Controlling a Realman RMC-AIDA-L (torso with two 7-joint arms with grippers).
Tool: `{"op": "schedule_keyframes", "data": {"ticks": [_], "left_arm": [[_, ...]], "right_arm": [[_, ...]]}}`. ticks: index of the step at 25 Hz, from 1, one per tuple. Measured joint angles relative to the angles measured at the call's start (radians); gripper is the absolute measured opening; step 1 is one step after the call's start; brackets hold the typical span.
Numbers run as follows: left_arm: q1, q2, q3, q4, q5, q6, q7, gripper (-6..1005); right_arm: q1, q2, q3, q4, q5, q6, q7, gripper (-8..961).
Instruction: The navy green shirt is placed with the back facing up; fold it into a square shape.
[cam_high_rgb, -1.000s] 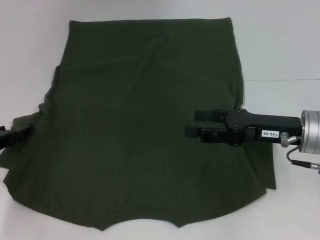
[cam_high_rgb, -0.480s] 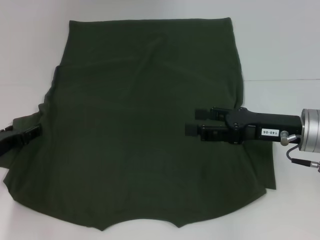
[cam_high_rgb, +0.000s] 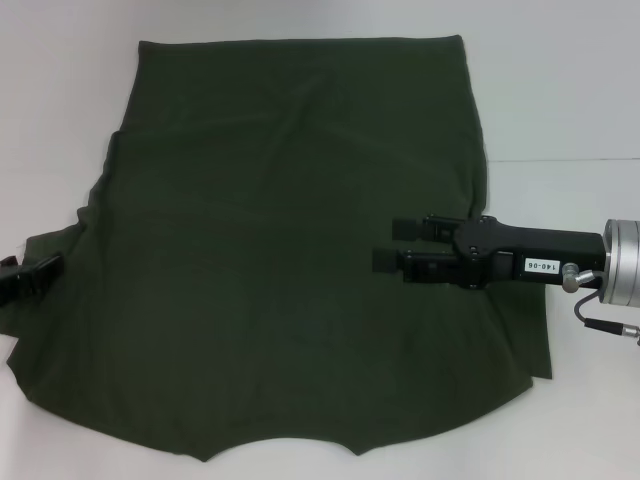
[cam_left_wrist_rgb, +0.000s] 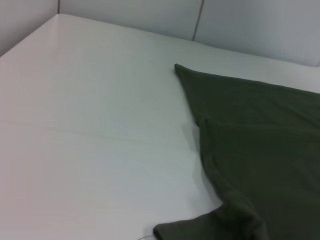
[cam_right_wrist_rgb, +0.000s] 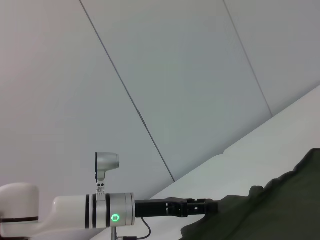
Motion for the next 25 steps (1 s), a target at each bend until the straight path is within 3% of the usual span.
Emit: {"op": "schedule_keyframes", "data": {"ticks": [13, 18, 25], "left_arm": [[0.003, -0.003, 0.003, 0.004, 0.0, -0.007, 0.0, 462], [0.005, -0.003, 0.003, 0.006, 0.0, -0.007, -0.001, 221], [0.009, 0.001, 0.003, 0.016, 0.0, -0.01, -0.004, 14]], "right_arm": [[-0.006, 0.002, 0.002, 0.001, 0.008, -0.004, 0.0, 880], [-0.007, 0.002, 0.001, 0.002, 0.009, -0.002, 0.0, 879], [-0.007, 0.003, 0.012, 0.002, 0.009, 0.0, 0.0, 879]]}}
